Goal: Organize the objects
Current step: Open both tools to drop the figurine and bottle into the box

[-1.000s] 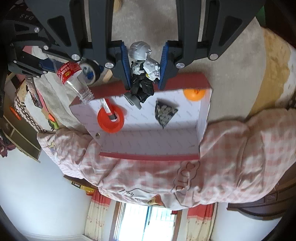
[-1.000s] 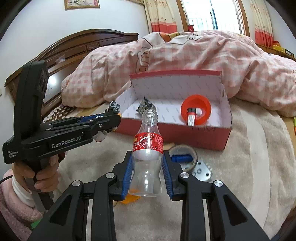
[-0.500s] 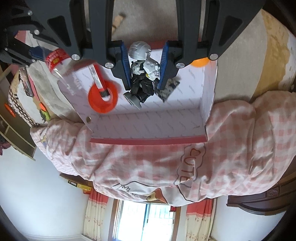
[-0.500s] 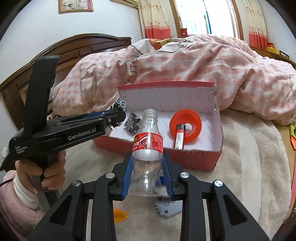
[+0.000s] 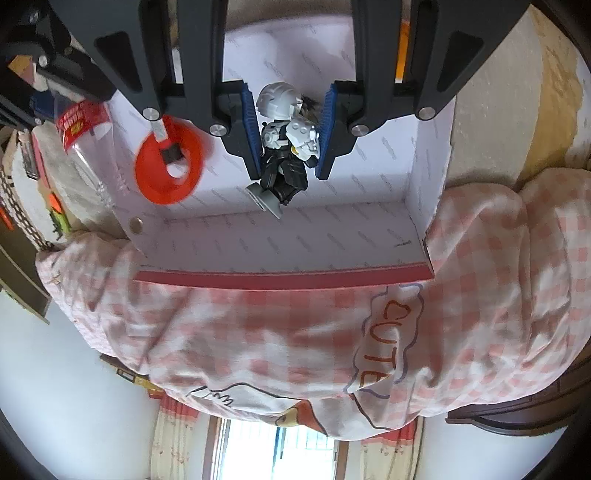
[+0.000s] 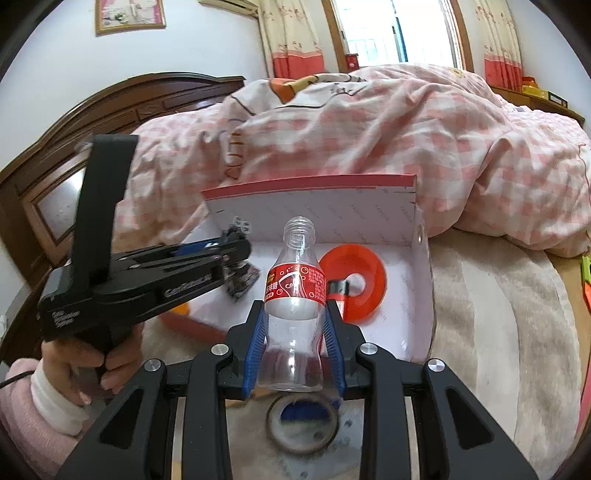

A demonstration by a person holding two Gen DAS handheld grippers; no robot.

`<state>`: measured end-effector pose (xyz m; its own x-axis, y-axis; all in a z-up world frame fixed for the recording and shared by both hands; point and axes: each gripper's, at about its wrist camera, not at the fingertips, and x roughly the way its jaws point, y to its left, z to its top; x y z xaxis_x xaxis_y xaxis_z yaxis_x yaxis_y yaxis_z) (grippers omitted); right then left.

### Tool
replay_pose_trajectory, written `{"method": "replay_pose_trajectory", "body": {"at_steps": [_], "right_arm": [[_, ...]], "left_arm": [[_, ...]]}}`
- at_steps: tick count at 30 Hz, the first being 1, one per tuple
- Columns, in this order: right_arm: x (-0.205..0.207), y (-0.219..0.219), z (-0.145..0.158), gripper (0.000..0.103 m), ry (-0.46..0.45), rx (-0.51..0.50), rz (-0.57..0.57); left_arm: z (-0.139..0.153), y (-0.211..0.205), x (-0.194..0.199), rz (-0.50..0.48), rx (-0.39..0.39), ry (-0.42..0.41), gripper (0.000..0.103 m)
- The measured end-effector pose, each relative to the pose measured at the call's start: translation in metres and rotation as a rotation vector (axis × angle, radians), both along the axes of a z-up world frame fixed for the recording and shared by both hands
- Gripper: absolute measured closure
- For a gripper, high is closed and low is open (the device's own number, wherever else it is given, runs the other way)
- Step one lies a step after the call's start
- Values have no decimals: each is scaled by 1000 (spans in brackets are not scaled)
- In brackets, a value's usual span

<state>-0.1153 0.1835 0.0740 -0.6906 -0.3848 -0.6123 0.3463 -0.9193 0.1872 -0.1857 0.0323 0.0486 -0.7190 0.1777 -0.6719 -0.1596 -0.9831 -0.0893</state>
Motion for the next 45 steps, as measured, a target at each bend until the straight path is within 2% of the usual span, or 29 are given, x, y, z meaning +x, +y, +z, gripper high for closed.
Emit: {"method": "replay_pose_trajectory", "body": {"at_steps": [9,18,21,25,29,30,34,40,45], "right_arm": [[-42,-10,-12,71,-40,40,-8],[-61,-12,-31,71,-85,69,-28],[-63,-12,-35,71,-88,81,-29],[-64,-17,-37,71,-82,95,-9],[-64,-19,-37,71,-72,102,-11],[-64,-20,-37,70,-66,109,-10],[-60,-22,-33,52,-20,133,-22],[-51,-17,-22,50,5,103,-25],[-41,-15,-18,50,6,86,-22]], "left_arm": [[-11,-1,-26,31,-10,-39,75],[-21,1,-34,41,-27,-47,75],[-23,1,-36,47,-29,-52,72],[-25,4,-37,25,-34,-78,61],[-26,6,-35,19,-40,-77,60],[-25,6,-34,20,-39,-75,58],[-22,7,-27,21,-39,-71,56],[-10,6,-11,15,-38,-34,51],[-3,3,6,15,-29,-25,50]]}}
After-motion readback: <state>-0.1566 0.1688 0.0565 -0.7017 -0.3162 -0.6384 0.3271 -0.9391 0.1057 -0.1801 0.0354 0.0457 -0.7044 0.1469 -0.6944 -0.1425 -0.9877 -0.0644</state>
